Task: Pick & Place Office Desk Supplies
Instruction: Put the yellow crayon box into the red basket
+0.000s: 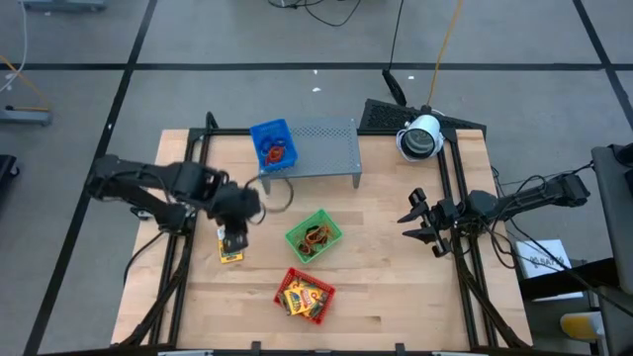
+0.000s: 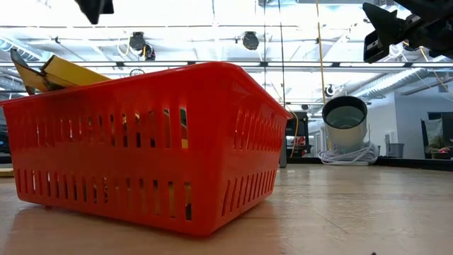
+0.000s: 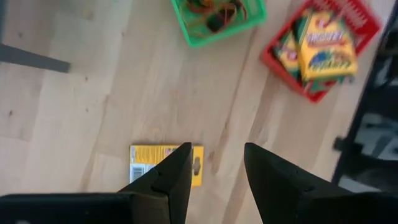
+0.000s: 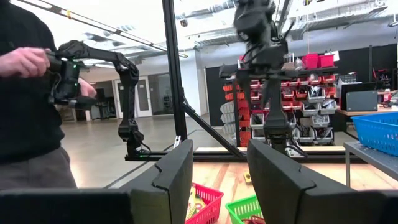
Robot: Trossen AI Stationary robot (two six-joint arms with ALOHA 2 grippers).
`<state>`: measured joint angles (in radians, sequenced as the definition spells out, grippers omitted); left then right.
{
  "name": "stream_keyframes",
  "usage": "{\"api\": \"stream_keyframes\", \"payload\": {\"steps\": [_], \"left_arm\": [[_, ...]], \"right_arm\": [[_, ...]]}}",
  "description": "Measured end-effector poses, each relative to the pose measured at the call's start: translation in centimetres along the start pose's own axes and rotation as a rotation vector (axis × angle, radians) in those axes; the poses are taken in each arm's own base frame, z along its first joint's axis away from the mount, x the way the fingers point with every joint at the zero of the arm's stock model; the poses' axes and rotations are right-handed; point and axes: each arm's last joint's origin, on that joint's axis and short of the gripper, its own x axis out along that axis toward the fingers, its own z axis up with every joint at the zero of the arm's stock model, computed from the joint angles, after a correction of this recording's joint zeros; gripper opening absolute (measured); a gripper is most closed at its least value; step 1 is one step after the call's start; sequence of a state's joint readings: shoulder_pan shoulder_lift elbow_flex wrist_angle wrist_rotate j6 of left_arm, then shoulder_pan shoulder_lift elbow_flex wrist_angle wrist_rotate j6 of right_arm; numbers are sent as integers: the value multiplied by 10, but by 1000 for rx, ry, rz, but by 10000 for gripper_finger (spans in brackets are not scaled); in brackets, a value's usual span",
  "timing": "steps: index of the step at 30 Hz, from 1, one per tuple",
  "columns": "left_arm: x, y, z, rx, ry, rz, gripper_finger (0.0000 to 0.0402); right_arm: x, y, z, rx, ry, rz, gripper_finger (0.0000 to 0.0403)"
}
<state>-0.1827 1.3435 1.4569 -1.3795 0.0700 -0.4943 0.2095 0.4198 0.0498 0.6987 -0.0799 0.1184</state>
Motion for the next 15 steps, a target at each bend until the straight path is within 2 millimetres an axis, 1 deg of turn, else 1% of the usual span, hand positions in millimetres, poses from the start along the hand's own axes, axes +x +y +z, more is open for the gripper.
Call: {"api": "stream_keyframes", "payload": {"steps": [3,7,12,15], "left_arm": [[7,-10,-18,44,13,20,154],[16,-22,-41,70,33,-12,154],[29,-41,-56,60,21,-73,154],[29,-52,-62,87,-13,-95,154]], "right_arm": [[0,0,0,0,0,0,141],[0,0,0,0,0,0,141],[0,0,0,0,0,0,141],[0,0,0,0,0,0,141]]}}
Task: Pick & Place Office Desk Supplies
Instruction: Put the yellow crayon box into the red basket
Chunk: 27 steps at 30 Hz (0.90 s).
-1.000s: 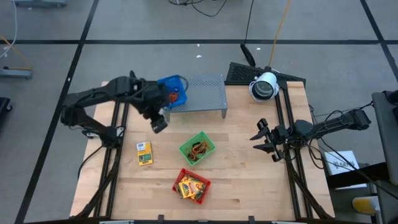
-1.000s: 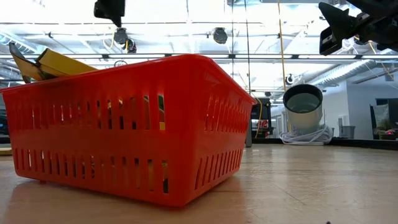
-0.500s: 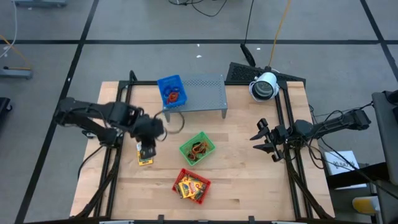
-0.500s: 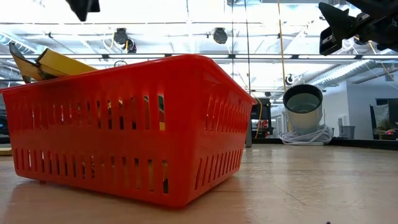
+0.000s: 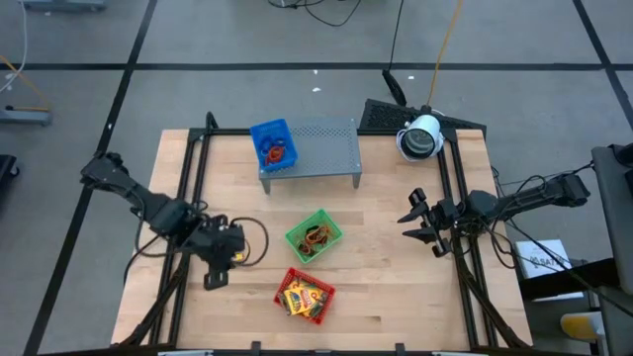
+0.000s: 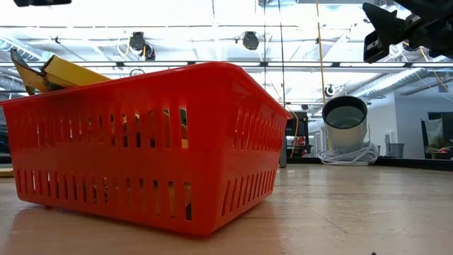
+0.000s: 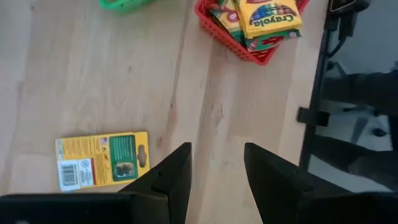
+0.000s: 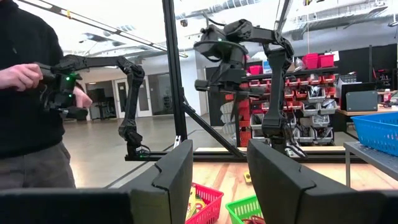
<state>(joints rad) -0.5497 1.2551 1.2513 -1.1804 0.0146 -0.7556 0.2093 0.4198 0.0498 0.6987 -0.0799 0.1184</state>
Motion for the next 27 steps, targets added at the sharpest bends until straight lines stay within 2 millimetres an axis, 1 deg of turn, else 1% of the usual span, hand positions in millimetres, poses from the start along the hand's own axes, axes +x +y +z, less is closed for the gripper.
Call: {"api": "stream_keyframes", "payload": {"steps": [4,7,9,13,17,21,25,27], "left_arm": [[1,-8,-6,2,-86,74,154],[2,-8,-8,-87,-181,157,154],[10,-10,-7,-147,-211,202,154],[33,-10,-11,-207,-153,226,154],[51,-5,-27,-262,-68,252,154],[69,2,-43,-302,-20,306,154],[85,9,-58,-295,33,330,154],[96,11,-62,-284,34,312,154]], "right_arm": [[0,0,0,0,0,0,141],[0,0,0,0,0,0,141],[0,0,0,0,0,0,141],[0,0,0,0,0,0,141],[0,0,0,0,0,0,141],[0,0,0,0,1,0,141],[0,0,0,0,1,0,141],[0,0,0,0,0,0,141]]}}
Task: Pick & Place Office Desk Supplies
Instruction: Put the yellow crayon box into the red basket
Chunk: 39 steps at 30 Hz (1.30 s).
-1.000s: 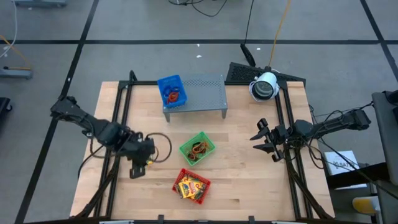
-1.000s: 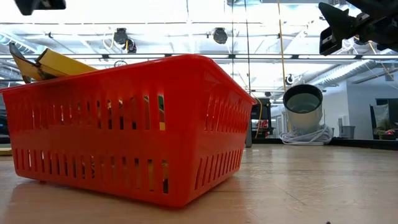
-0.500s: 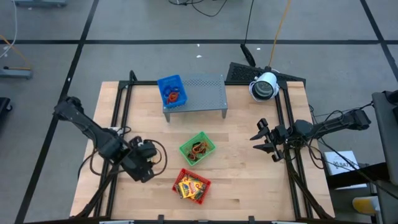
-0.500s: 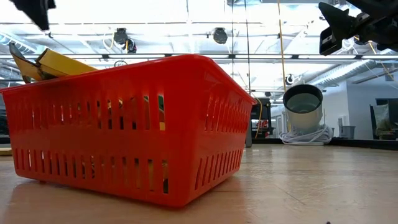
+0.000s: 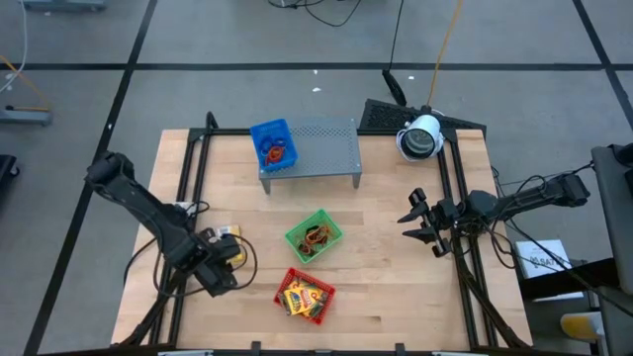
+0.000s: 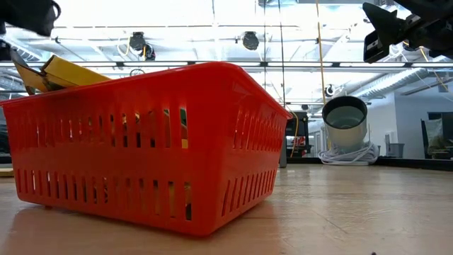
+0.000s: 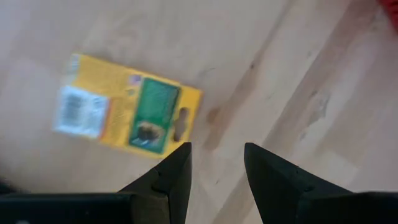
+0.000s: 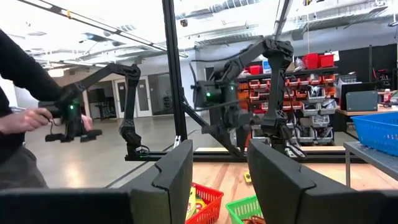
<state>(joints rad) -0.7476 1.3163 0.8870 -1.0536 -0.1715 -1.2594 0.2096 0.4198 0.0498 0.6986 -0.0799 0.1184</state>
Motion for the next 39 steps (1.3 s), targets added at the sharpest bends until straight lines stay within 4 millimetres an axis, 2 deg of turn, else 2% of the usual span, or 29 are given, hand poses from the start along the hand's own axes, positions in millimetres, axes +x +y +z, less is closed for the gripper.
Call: {"api": "stream_keyframes", "payload": {"steps": [7,12,26,39], "left_arm": [[36,1,-6,-1,-11,-108,154],[50,9,-9,-11,18,-99,154],[56,14,-12,29,36,-83,155],[56,15,-7,70,-25,-66,155]], "right_arm": [[0,0,0,0,1,0,141],[0,0,0,0,0,0,141],[0,0,0,0,1,0,141],[0,0,0,0,0,0,141]]}}
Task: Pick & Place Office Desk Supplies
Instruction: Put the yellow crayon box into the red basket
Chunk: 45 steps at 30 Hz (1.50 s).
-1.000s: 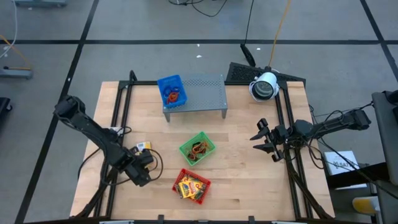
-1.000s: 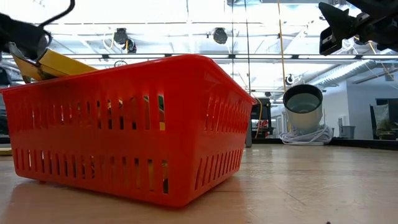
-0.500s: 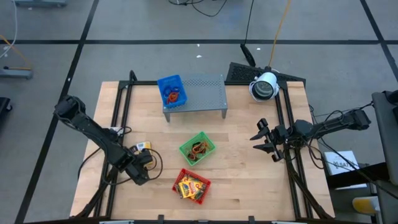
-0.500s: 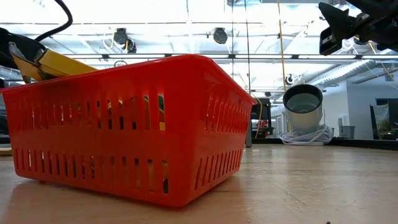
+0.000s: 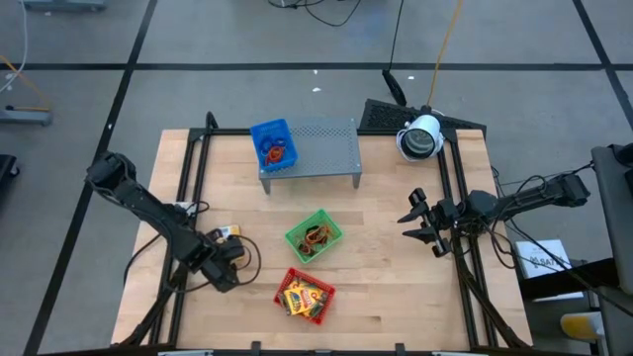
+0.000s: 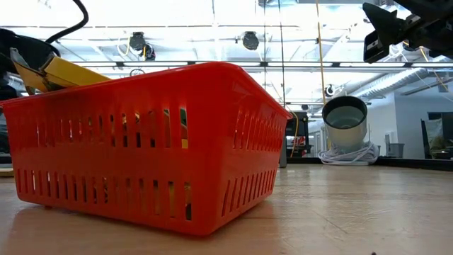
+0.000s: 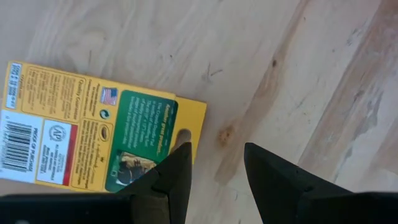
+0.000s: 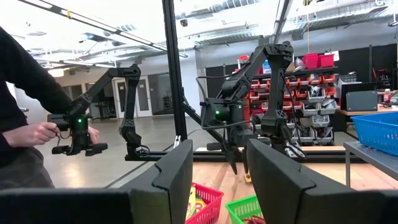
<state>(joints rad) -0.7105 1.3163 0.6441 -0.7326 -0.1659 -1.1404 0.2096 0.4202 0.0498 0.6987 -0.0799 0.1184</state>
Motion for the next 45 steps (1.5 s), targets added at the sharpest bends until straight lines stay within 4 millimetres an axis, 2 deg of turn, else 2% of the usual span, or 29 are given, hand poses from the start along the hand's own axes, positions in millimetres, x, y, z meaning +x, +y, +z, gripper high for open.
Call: {"api": "stream_keyframes", "payload": {"steps": [21,33,45], "left_arm": [[16,9,-4,-36,34,-22,154],[16,10,-5,24,43,-21,154],[16,11,-3,55,-32,15,154]], "right_arm": [[0,0,0,0,0,0,141],[0,0,0,0,0,0,141],[0,0,0,0,0,0,141]]}}
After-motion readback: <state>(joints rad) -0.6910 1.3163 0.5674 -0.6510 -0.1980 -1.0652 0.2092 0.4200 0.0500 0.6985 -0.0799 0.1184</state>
